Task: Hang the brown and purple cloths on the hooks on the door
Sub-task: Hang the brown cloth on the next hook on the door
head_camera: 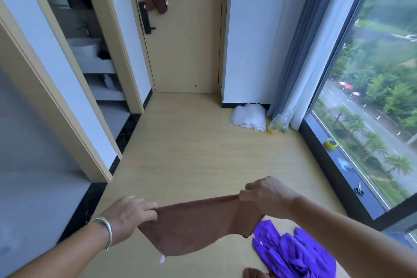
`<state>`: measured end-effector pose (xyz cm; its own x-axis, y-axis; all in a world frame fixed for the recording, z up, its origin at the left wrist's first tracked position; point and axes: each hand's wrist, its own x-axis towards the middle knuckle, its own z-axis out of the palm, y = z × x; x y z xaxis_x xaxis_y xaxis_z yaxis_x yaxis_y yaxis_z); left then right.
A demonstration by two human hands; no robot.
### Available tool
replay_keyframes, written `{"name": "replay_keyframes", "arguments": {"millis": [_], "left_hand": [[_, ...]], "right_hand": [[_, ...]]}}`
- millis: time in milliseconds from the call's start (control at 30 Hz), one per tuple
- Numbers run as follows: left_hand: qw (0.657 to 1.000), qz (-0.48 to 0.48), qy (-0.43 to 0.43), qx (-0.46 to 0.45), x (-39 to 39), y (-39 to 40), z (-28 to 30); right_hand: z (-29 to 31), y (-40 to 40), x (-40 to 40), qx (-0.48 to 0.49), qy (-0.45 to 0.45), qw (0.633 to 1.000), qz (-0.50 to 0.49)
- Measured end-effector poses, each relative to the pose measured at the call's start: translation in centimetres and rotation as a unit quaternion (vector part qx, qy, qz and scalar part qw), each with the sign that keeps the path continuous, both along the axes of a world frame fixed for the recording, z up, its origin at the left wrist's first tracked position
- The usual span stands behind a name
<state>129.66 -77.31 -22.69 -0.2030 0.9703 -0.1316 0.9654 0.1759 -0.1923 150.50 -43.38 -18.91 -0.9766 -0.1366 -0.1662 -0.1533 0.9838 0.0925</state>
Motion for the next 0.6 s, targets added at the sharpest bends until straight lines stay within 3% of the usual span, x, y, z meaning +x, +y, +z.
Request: {"name": "replay_keyframes", "arguments": {"millis": [167, 300, 600], "left_hand": [[0.999, 0.024, 0.009, 0.036, -1.6, 0.8, 7.7], [0.991, 0.053, -0.001, 0.12, -1.8, 1.2, 13.9], [0.965, 0.092, 0.018, 0.246, -3.7, 3.3, 24.9]], "right_hand": [[8.1, 0.3, -0.1, 0.001, 0.04, 0.999, 0.016], [13.2, -0.3, 0.3, -0.002, 0.151, 0.988, -0.016], [22.4, 0.2, 0.0, -0.099, 0.272, 0.954, -0.079]]}}
